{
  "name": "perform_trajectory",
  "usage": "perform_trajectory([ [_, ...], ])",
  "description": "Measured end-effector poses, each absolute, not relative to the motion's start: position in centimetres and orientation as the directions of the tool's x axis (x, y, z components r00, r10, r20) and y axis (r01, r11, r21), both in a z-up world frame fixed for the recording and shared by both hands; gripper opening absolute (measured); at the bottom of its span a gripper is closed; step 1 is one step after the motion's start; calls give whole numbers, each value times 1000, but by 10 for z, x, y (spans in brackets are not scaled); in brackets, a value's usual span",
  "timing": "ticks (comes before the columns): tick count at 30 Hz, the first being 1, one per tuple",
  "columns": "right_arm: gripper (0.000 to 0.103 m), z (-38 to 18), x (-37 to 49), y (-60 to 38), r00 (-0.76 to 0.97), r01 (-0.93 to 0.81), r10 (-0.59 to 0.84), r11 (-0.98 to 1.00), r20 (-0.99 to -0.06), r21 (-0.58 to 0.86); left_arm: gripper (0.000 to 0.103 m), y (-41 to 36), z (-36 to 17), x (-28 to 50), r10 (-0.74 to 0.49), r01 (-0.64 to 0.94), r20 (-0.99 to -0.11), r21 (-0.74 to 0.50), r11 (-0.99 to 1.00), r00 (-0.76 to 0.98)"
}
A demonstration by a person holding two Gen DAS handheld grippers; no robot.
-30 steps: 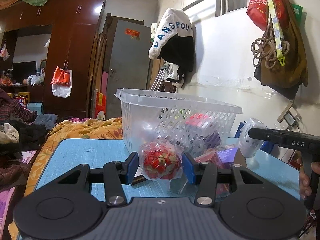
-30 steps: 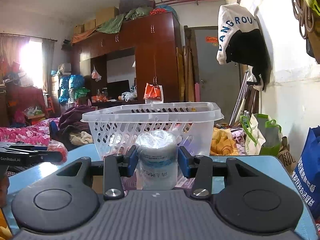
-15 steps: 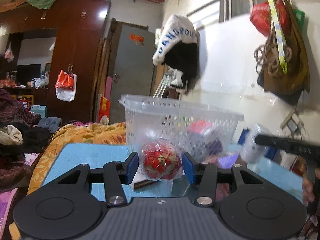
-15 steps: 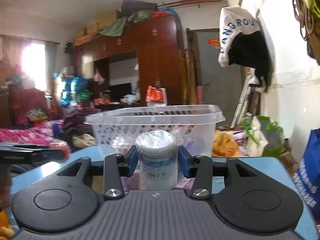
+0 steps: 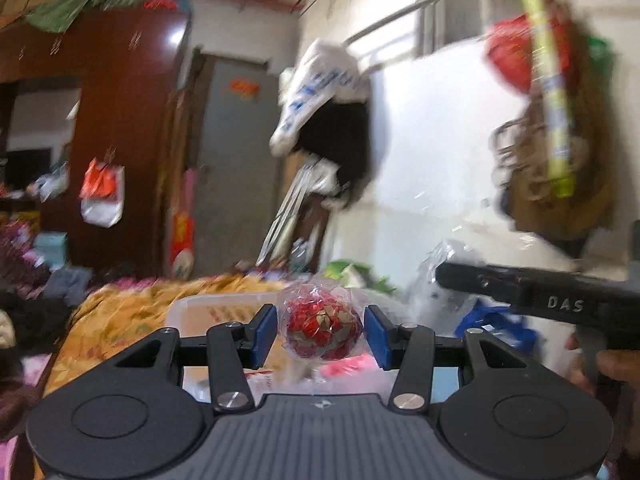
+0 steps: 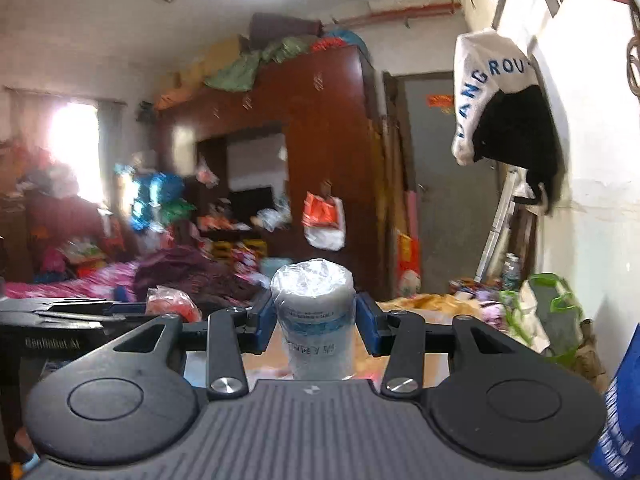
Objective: Organize objects
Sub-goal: 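Lift both items over the white basket and open both tools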
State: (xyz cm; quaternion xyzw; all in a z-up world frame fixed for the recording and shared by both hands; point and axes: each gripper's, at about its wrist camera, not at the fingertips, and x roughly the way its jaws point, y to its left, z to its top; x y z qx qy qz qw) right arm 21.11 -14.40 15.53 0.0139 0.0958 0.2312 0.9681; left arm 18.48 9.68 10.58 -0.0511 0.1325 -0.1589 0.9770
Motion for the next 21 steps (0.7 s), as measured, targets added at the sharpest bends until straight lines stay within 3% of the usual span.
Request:
perform_trajectory([
  [5,48,142,256,-133,871,-405,408,912,-274,70,55,88,95,241,-282,236,-343,-170,957,896],
  [6,55,139,258,-133,874,-399,399,915,-278,61,63,86,91,248,-282,237,-354,-166,957,892],
  [7,72,136,259,-132,873,-395,395,917,-286,58,79,85,88,254,-277,233,-369,-159,959,887],
  [9,98,133,250,-138,888,-366,369,928,-276,62,81,88,83,256,-223,179,-378,-147,973,898],
  [10,103,131,238,-143,892,-368,373,927,-253,72,82,90,81,250,-206,168,-375,-133,977,904],
  [16,103,99,184,-183,865,-409,442,895,-238,177,87,109,64,171,-267,222,-301,-176,959,916],
  [21,103,52,187,-194,836,-334,394,918,-382,215,89,118,19,126,-359,295,-315,-234,927,879],
])
